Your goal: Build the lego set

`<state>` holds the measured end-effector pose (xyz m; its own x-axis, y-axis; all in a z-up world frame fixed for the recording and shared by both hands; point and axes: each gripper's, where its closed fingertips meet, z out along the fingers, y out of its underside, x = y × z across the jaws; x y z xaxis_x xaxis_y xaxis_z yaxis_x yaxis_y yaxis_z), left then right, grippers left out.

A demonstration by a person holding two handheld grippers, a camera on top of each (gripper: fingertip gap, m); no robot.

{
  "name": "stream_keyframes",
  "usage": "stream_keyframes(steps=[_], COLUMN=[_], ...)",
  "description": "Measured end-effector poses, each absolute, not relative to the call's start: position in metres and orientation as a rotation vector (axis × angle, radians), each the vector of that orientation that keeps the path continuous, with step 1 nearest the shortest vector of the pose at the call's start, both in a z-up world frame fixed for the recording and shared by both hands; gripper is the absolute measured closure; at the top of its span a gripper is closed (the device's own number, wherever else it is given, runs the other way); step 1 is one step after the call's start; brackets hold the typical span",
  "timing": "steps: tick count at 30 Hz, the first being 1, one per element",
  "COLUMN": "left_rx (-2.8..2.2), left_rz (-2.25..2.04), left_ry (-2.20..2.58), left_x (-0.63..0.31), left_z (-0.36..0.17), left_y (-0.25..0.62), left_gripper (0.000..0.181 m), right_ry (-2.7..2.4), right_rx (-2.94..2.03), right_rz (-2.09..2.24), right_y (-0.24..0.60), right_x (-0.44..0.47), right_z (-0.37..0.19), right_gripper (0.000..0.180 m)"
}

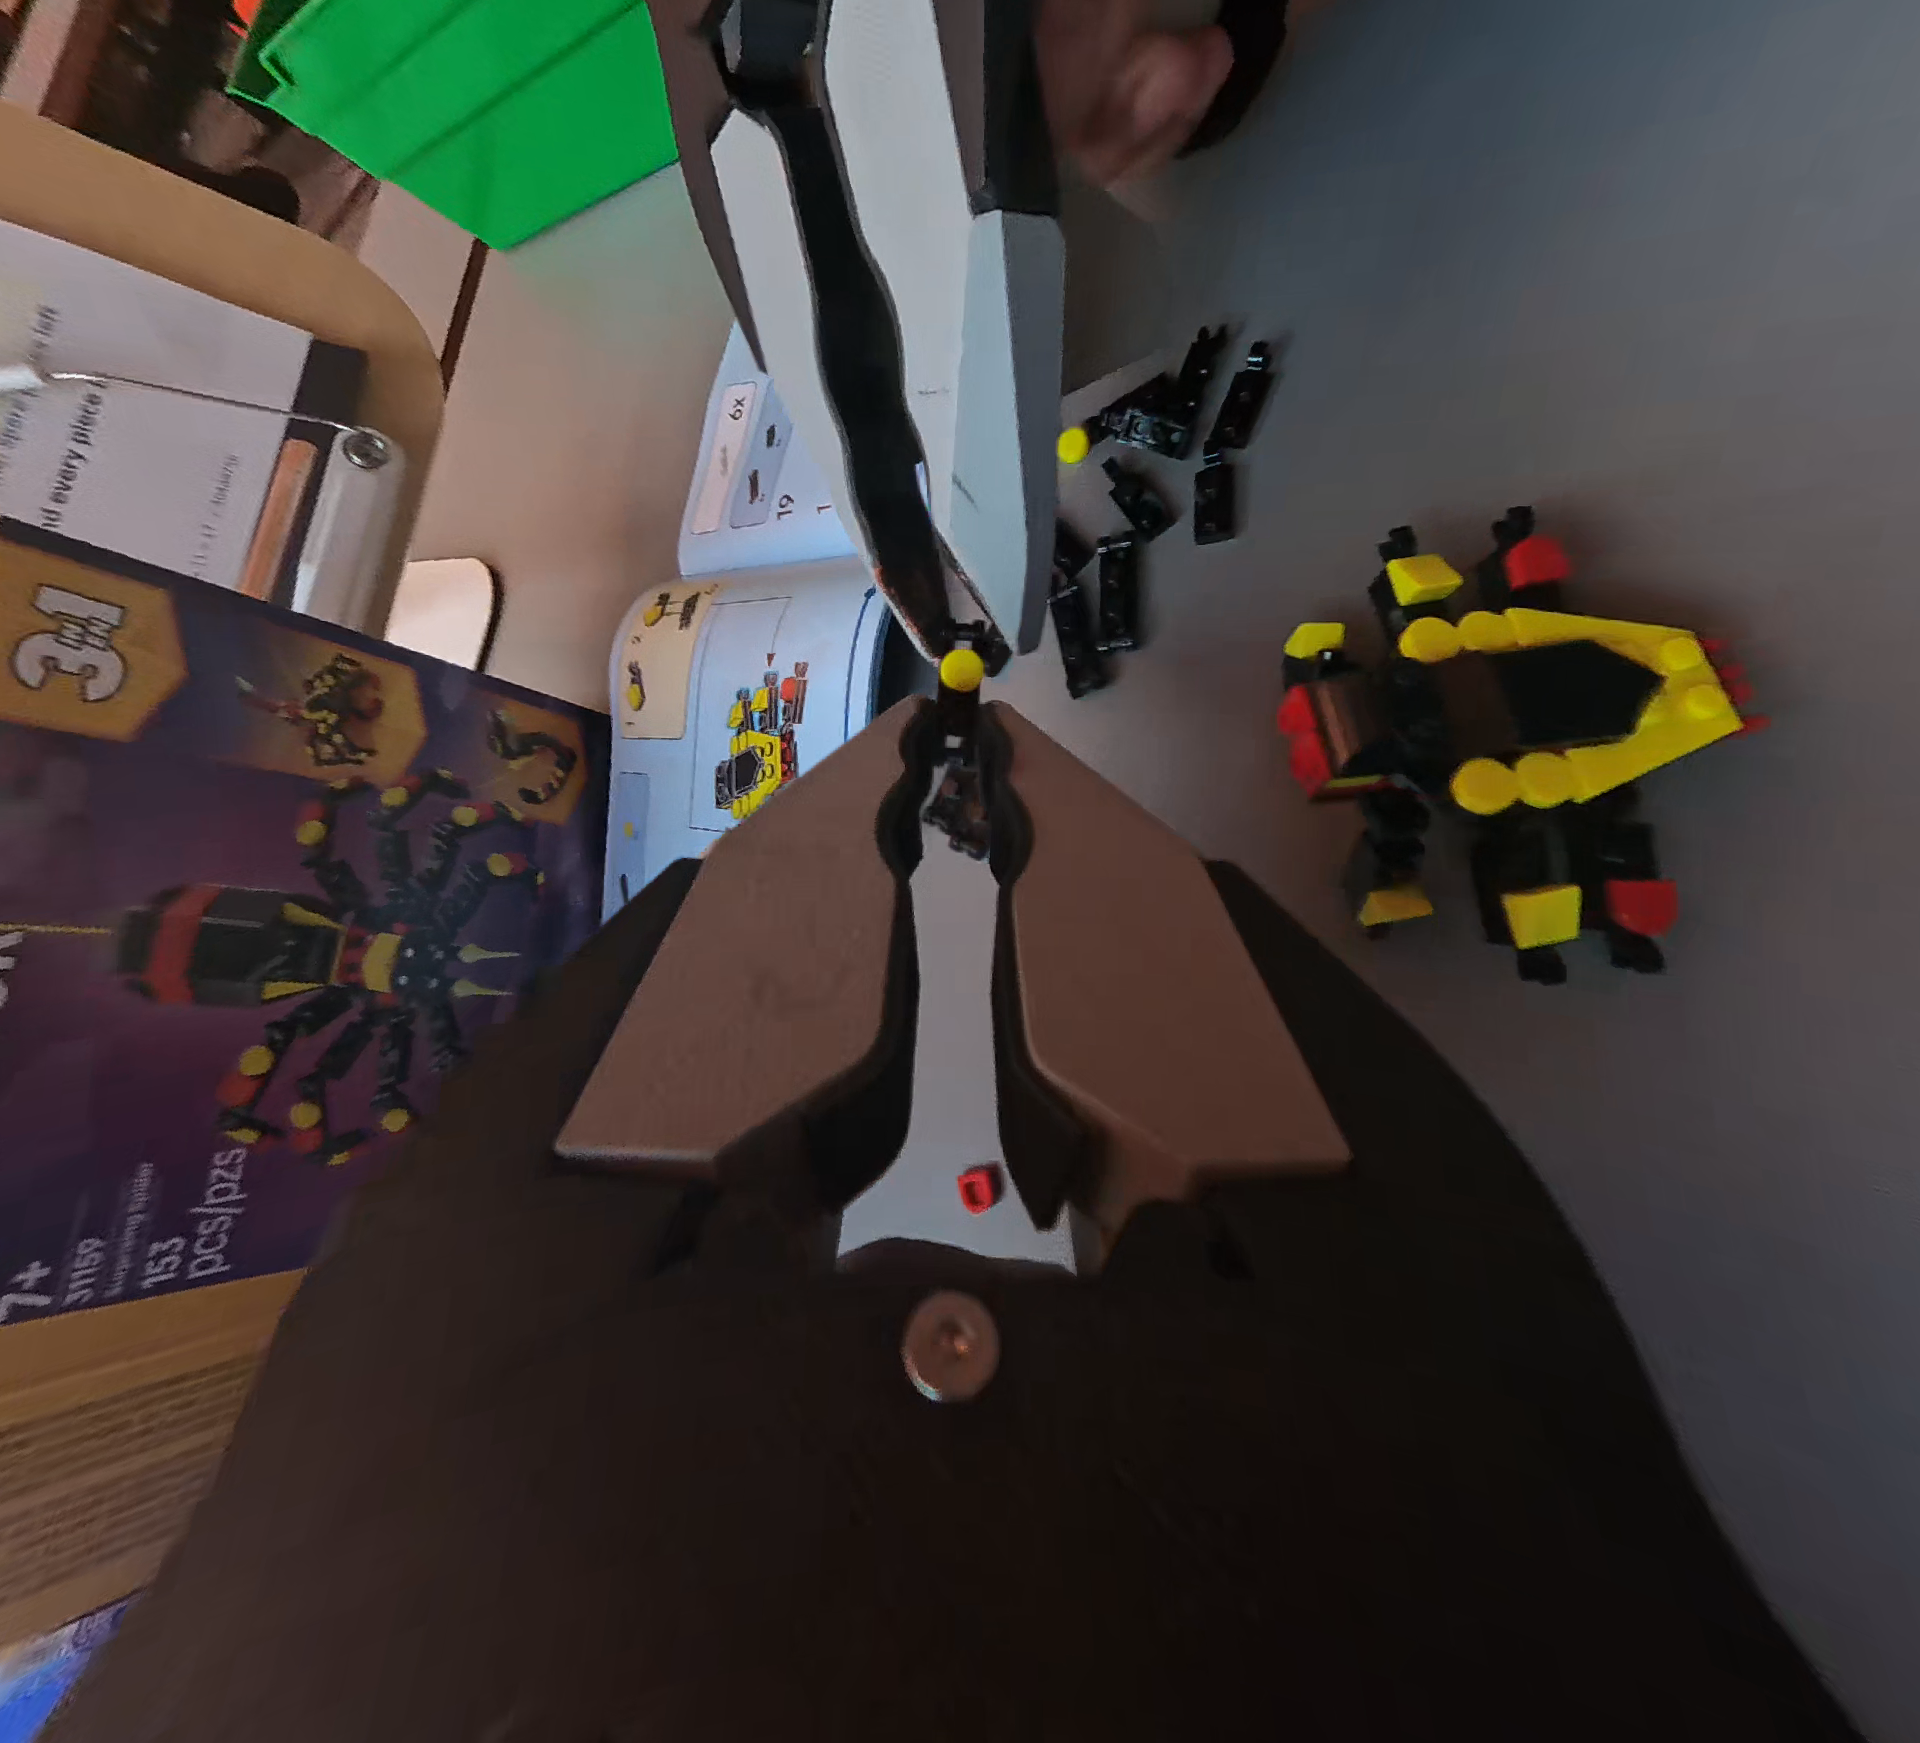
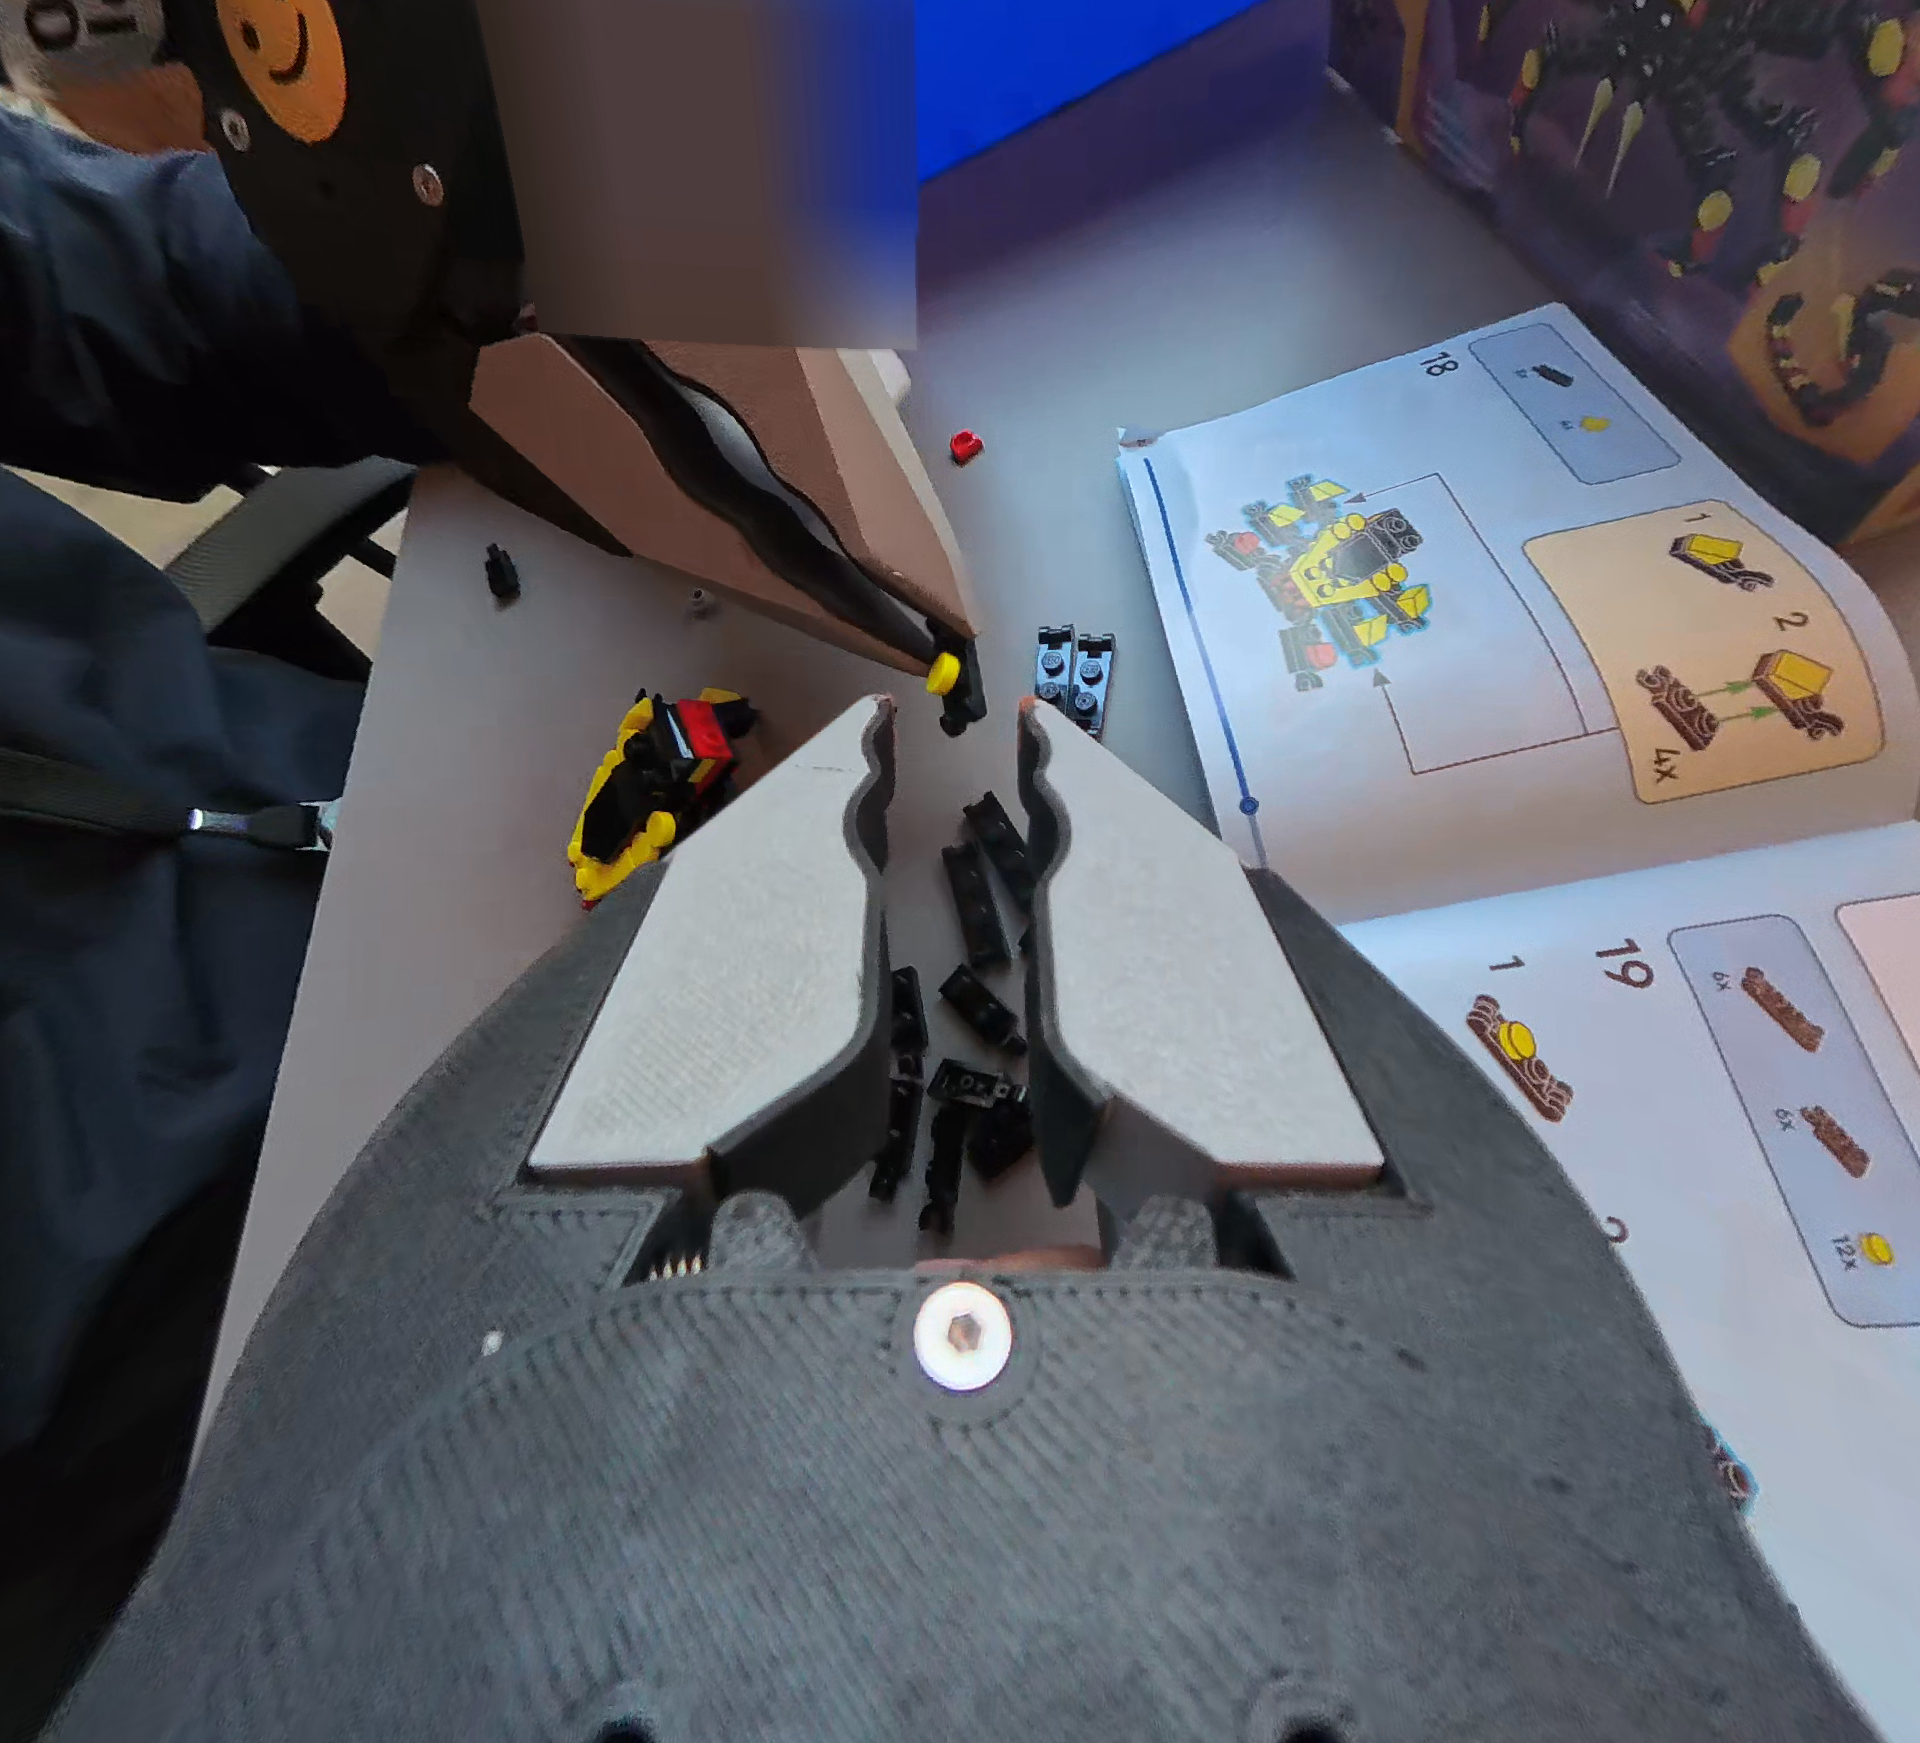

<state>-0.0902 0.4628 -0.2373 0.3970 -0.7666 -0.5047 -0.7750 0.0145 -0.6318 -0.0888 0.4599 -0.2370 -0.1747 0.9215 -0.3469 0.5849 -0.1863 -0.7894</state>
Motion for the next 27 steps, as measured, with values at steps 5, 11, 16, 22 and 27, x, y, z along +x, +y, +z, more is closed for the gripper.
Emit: stream_keyframes(steps=[5, 11, 16, 22, 27], left_rx=[-1.705, -1.677, -1.669, -1.663, -1.65], left_rz=[0.084, 0.134, 0.153, 0.175, 0.206], left_ry=[1.35, 1.337, 1.34, 1.35, 1.346], left_x=[-0.0909, -0.0908, -0.0905, -0.0898, -0.0913], left_z=[-0.2352, -0.231, -0.2305, -0.2309, -0.229], left_y=[0.466, 0.4684, 0.4683, 0.4676, 0.4688], left_gripper=[0.176, 0.176, 0.176, 0.176, 0.176], right_ry=[-1.692, -1.648, -1.626, -1.609, -1.591], right_rx=[-1.741, -1.733, -1.738, -1.758, -1.762], right_rz=[1.327, 1.311, 1.345, 1.366, 1.369], right_y=[0.4595, 0.4636, 0.4634, 0.4637, 0.4645], right_x=[-0.0915, -0.0935, -0.0941, -0.095, -0.0961], right_z=[-0.2329, -0.2294, -0.2272, -0.2283, -0.227], right_gripper=[0.163, 0.169, 0.171, 0.172, 0.173])
